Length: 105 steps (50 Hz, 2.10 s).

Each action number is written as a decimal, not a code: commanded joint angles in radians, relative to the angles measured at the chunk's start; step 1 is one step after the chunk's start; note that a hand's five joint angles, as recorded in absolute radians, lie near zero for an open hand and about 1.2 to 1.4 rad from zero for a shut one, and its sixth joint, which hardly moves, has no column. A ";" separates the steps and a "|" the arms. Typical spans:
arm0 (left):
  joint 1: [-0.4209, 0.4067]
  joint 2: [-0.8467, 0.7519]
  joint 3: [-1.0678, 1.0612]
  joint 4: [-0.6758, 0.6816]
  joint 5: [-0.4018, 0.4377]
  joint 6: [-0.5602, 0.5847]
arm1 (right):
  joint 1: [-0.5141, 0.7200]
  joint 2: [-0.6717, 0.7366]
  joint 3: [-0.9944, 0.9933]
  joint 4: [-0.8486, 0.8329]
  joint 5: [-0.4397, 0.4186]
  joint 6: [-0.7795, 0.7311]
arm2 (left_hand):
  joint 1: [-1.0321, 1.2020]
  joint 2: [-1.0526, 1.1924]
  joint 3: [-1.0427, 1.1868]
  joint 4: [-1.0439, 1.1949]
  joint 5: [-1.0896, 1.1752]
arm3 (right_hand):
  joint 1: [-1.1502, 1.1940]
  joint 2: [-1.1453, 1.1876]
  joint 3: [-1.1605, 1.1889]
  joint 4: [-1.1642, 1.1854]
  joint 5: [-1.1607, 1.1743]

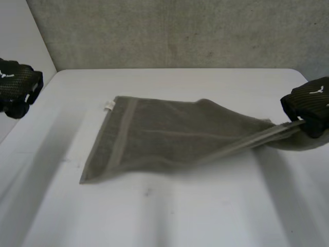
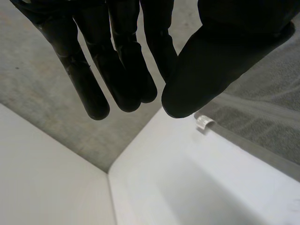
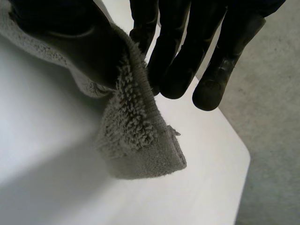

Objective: Fold the towel.

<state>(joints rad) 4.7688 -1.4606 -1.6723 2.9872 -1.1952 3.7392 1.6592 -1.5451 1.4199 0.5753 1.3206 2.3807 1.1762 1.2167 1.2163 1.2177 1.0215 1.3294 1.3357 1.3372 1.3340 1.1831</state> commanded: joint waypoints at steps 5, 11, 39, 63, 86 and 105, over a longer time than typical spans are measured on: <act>-0.045 -0.157 -0.087 -0.020 0.029 -0.004 | -0.003 0.111 -0.029 0.038 -0.021 -0.046 | 0.220 0.180 0.180 0.179 0.200 | 0.067 0.061 0.059 0.062 0.039; -0.196 -0.306 -0.130 0.042 0.031 -0.036 | -0.001 0.138 0.016 0.015 -0.027 -0.035 | -0.441 -0.482 -0.481 -0.483 -0.461 | 0.067 0.061 0.059 0.062 0.039; -0.282 -0.438 -0.198 0.257 0.022 -0.056 | -0.010 0.137 0.140 -0.210 -0.032 0.064 | -0.628 -0.668 -0.668 -0.669 -0.648 | 0.067 0.061 0.059 0.062 0.039; -0.270 -0.506 -0.193 0.295 0.022 0.010 | -0.010 0.138 0.162 -0.247 -0.032 0.066 | -0.628 -0.669 -0.668 -0.670 -0.648 | 0.067 0.061 0.059 0.062 0.039; -0.270 -0.552 -0.181 0.377 0.020 0.011 | -0.009 0.138 0.174 -0.259 -0.032 0.066 | -0.443 -0.484 -0.483 -0.485 -0.463 | 0.067 0.061 0.059 0.062 0.039; -0.248 -0.488 -0.175 0.372 0.019 0.007 | -0.009 0.138 0.174 -0.265 -0.032 0.066 | 0.165 0.124 0.125 0.123 0.145 | 0.067 0.061 0.059 0.062 0.039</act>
<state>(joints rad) 4.5070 -1.9958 -1.8425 3.3615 -1.1782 3.7474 1.6506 -1.4066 1.5951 0.3099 1.2886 2.4467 1.0604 1.0680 1.0682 1.0691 0.8897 1.3295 1.3357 1.3372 1.3340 1.1833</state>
